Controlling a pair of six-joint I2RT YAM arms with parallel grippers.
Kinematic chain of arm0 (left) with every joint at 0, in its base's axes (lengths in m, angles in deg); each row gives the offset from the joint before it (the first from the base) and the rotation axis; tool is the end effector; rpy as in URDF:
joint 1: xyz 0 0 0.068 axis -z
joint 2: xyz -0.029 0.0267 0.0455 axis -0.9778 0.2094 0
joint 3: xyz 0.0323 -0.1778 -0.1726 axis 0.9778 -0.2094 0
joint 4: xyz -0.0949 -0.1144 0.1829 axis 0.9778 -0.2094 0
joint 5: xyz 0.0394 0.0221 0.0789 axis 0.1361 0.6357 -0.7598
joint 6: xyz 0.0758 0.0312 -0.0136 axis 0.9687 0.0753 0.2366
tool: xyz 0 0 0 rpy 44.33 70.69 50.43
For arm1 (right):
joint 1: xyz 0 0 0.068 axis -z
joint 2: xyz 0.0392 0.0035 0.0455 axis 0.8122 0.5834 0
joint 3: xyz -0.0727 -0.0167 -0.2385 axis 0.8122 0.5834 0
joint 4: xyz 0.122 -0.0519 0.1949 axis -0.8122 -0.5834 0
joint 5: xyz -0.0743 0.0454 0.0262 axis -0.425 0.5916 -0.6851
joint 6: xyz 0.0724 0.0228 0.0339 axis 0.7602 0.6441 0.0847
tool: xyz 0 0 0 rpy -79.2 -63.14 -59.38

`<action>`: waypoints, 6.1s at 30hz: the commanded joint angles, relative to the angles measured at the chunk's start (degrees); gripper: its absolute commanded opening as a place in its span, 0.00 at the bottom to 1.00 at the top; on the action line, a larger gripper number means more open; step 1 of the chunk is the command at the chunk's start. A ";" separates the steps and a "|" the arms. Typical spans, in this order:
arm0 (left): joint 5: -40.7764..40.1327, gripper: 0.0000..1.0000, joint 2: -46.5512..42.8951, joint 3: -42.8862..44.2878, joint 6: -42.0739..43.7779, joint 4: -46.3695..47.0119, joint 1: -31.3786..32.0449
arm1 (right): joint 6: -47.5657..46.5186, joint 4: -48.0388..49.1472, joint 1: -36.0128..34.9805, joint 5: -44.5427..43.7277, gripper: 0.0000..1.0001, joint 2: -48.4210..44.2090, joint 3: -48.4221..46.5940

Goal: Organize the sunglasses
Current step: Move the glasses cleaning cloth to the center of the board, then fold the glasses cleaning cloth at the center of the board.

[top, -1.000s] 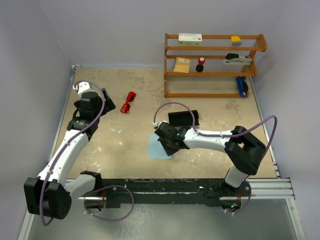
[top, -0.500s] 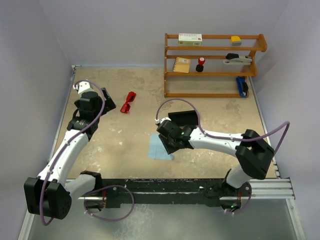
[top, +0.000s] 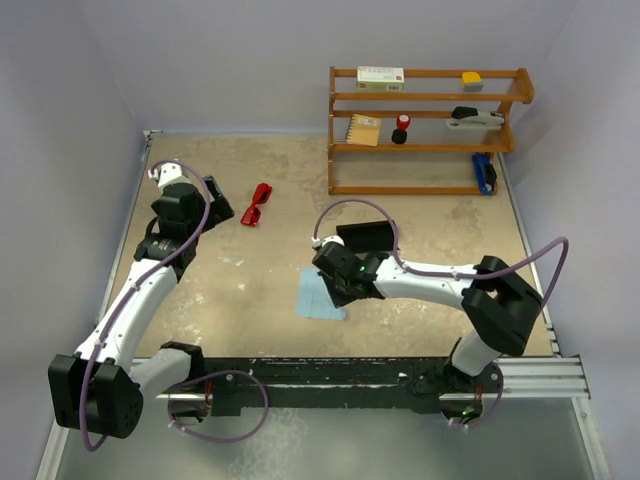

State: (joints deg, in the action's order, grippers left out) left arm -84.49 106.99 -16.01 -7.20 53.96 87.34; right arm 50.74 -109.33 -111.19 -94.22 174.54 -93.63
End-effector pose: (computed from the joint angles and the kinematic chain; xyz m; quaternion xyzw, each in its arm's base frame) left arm 0.2551 -0.0222 0.2661 -0.2356 0.8209 -0.0685 0.5156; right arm 0.1839 0.2568 0.1507 -0.1905 0.9357 0.1298 0.2672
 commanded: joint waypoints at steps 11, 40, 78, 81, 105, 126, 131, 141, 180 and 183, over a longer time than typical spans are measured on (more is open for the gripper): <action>0.91 0.99 -2.48 -0.34 -0.36 1.22 -0.37 | 1.48 4.05 2.30 -2.95 0.00 2.36 4.85; 3.49 0.99 -2.87 -1.85 -1.26 1.34 1.37 | -2.98 2.14 6.24 -3.18 0.08 -6.24 5.69; -7.35 0.62 10.95 -6.77 -14.46 5.35 38.03 | -10.44 6.74 17.83 4.51 0.37 -7.62 4.81; -8.06 0.60 13.05 -7.22 -14.42 6.91 39.55 | -10.83 6.51 17.90 4.84 0.37 -7.06 4.09; -9.28 0.50 26.61 -4.53 -15.03 14.02 41.89 | -11.32 6.74 17.87 5.71 0.34 -3.11 0.66; -10.77 0.37 32.20 0.37 -14.59 13.42 41.89 | -11.30 7.44 17.88 6.19 0.34 -3.02 2.00; -10.72 0.36 33.23 0.99 -14.76 12.99 41.90 | -11.21 7.59 17.86 6.24 0.34 -3.11 2.20; -10.64 0.38 34.64 0.77 -15.35 12.33 41.98 | -11.19 7.90 17.90 6.72 0.34 -2.72 2.26; -9.41 0.20 36.24 0.98 -15.82 12.03 42.86 | -10.74 8.32 17.97 6.60 0.34 -1.33 2.44; -9.40 0.14 36.35 0.97 -15.91 12.03 42.81 | -10.66 8.30 17.94 6.59 0.34 -1.44 2.54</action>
State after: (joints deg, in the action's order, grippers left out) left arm -94.22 142.51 -15.81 -22.63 65.81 129.86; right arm 40.05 -101.79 -93.53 -88.06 173.09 -90.97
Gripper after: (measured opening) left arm 0.182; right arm 0.344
